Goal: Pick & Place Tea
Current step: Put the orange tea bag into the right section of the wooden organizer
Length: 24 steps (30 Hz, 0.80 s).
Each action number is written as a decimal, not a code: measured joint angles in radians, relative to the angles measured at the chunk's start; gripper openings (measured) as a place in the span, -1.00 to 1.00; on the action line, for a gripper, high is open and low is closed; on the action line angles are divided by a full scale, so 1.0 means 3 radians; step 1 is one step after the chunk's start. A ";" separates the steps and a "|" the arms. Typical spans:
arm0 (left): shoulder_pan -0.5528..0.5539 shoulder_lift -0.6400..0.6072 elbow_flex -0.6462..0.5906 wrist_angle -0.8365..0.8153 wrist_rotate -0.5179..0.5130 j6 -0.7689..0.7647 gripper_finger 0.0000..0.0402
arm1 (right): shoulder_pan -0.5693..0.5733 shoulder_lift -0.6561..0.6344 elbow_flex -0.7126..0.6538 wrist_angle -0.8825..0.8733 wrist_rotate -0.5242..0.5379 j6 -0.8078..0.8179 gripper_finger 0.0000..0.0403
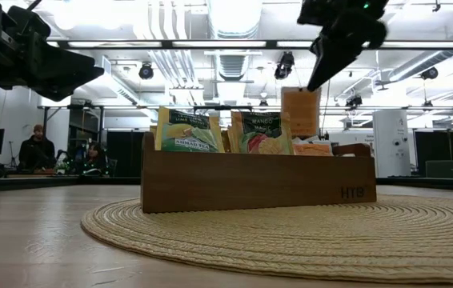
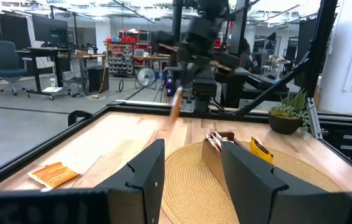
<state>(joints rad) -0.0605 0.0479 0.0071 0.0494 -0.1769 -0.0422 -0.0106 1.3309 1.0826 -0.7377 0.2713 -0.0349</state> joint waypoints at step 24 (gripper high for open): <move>0.0000 0.0000 0.0000 0.0000 0.0000 0.0001 -0.24 | 0.1138 0.0024 -0.0012 -0.0098 0.0062 0.0319 -0.96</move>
<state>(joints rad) -0.0606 0.0479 0.0069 0.0494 -0.1768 -0.0419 0.3308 1.3380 1.0790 -0.7670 0.2901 0.0609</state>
